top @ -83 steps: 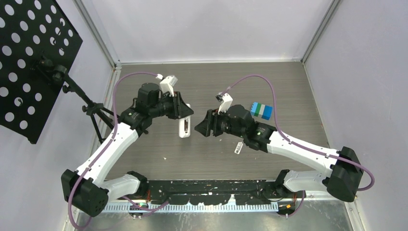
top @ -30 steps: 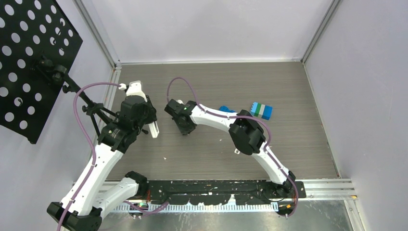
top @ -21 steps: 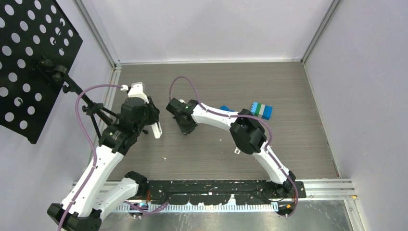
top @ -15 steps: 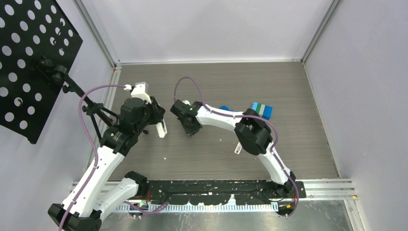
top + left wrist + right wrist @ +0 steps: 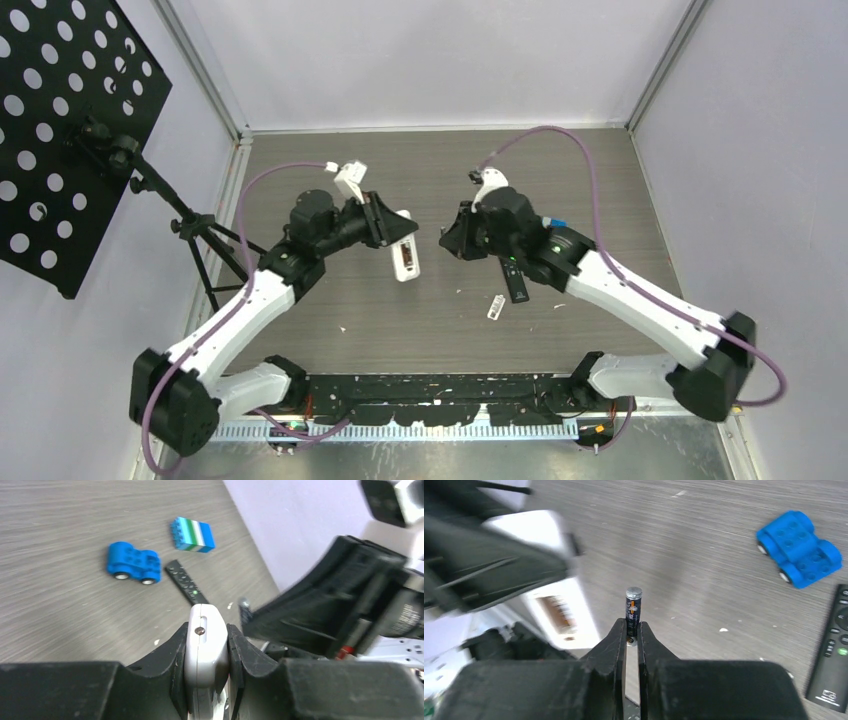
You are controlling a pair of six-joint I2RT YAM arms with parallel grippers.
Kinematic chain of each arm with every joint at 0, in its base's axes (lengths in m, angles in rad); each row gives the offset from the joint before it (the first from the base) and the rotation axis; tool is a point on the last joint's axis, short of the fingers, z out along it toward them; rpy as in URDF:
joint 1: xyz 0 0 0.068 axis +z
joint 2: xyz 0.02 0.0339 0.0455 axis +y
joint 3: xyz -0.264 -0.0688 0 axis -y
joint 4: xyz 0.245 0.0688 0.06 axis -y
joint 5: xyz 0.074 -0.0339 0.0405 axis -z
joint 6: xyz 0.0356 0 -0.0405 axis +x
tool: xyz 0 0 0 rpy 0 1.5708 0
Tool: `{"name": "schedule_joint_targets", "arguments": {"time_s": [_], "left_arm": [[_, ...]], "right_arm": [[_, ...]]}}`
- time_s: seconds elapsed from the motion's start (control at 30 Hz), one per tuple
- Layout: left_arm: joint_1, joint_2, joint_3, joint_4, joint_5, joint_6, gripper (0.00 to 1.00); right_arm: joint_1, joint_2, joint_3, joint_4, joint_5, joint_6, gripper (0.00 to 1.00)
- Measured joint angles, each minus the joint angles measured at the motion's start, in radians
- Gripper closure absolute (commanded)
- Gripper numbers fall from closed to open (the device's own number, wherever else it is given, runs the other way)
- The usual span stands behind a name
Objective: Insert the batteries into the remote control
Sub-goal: Load the battery into the remote control.
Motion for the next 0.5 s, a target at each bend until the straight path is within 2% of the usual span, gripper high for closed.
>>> {"name": "schedule_joint_targets", "arguments": {"time_s": [0.1,0.2,0.5], "left_arm": [[-0.053,0.089,-0.001,0.108,0.014,-0.063,1.0],[-0.095,0.175,-0.001,0.191,0.016,-0.13,1.0],[-0.102,0.29,-0.016,0.351,0.018,-0.308,1.0]], "right_arm": [[0.001,-0.127,-0.039,0.029,-0.07,0.006,0.92],[0.001,-0.184,-0.05,0.036,-0.116,0.015,0.92],[0.001,-0.168,-0.049,-0.037,-0.164,0.022,0.9]]}}
